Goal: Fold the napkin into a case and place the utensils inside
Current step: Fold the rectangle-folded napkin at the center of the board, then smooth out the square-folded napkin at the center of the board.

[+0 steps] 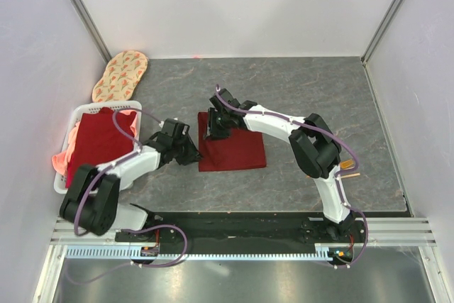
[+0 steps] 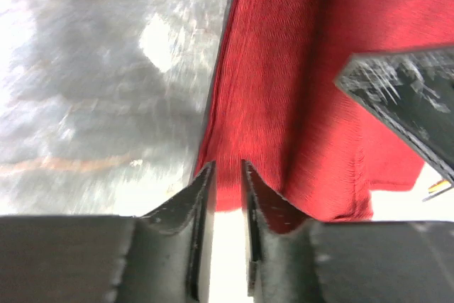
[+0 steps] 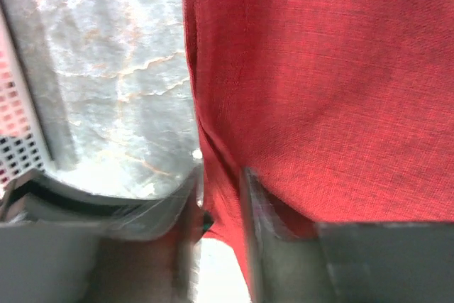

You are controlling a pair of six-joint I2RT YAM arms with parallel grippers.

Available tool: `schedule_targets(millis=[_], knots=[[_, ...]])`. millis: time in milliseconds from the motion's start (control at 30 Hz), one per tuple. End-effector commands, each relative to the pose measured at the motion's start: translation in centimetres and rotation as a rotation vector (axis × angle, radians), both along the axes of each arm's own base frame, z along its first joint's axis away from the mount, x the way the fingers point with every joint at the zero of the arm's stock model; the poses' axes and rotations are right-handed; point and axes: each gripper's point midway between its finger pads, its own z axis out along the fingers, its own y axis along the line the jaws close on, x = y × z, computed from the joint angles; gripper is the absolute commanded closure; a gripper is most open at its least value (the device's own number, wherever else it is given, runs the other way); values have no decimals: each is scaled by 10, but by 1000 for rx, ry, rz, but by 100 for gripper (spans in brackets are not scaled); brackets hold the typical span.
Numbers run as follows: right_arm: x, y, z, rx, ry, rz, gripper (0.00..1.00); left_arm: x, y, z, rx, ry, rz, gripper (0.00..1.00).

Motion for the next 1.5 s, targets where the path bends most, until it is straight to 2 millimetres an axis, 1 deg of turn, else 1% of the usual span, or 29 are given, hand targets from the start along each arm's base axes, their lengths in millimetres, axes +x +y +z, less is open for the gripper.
schedule_targets(millis=[0, 67, 133, 167, 233, 267, 333, 367, 433, 467, 533, 667, 733, 800, 833, 900, 967, 1033, 1067, 1100, 1133, 1167, 1233, 1300, 1333, 1367, 1400, 1433, 1467], knots=[[2, 19, 39, 90, -69, 78, 50, 8, 23, 48, 15, -111, 113, 66], [-1, 18, 54, 109, -90, 110, 41, 8, 29, 64, 21, -145, 122, 63], [0, 13, 63, 118, -106, 123, 38, 12, 32, 88, 7, -204, 121, 62], [-2, 4, 68, 113, -112, 123, 37, 16, 32, 100, -2, -233, 116, 61], [3, -13, 70, 111, -112, 100, 37, 17, 26, 105, -9, -242, 62, 62], [0, -25, 70, 102, -114, 101, 36, 20, 21, 111, -19, -249, 42, 63], [2, -45, 64, 92, -94, 81, 37, 18, 10, 109, -54, -219, -25, 65], [-5, -59, 58, 72, -90, 88, 39, 17, 4, 100, -64, -187, -51, 66], [-8, -79, 50, 46, -85, 74, 41, 15, -14, 100, -140, -183, -126, 68], [-16, -91, 44, 32, -69, 66, 45, 13, -18, 89, -145, -153, -143, 71], [-22, -105, 39, 31, -54, 53, 48, 11, -26, 82, -161, -133, -168, 74], [-47, -137, 13, -21, -32, 38, 56, 0, -24, 52, -132, -76, -159, 75], [-51, -148, 3, -37, -36, 33, 57, 1, -21, 41, -113, -70, -146, 75], [-57, -160, -11, -61, -27, 28, 59, -5, -19, 25, -104, -40, -145, 75], [-58, -165, -16, -76, -25, 28, 59, -7, -17, 12, -89, -2, -141, 75], [-65, -172, -28, -100, -8, 31, 63, -10, -13, 0, -62, 27, -135, 76], [-69, -177, -32, -118, -7, 40, 67, -11, -10, -2, -48, 27, -130, 77], [-67, -178, -27, -129, -22, 43, 68, -5, -11, 11, -56, -19, -124, 75], [-63, -177, -18, -125, -47, 54, 68, 2, -15, 28, -76, -68, -129, 73], [-57, -177, -11, -129, -69, 50, 68, 7, -16, 37, -84, -93, -126, 72], [-46, -174, 2, -122, -99, 42, 68, 11, -18, 45, -90, -111, -129, 70], [-38, -173, 8, -118, -115, 36, 68, 22, -22, 59, -99, -144, -130, 69], [-20, -173, 21, -102, -147, 10, 66, 31, -25, 65, -106, -145, -133, 69], [4, -166, 33, -86, -179, 0, 63, 48, -32, 72, -136, -137, -136, 69], [19, -161, 37, -80, -190, -4, 58, 54, -33, 72, -137, -131, -132, 70], [26, -159, 37, -75, -188, -2, 56, 66, -36, 81, -146, -154, -129, 70], [35, -159, 38, -68, -186, -8, 55, 73, -33, 72, -150, -121, -116, 70], [47, -156, 38, -62, -190, -17, 54, 84, -33, 79, -158, -138, -105, 70], [54, -155, 37, -56, -187, -27, 55, 91, -32, 77, -157, -132, -97, 71]])
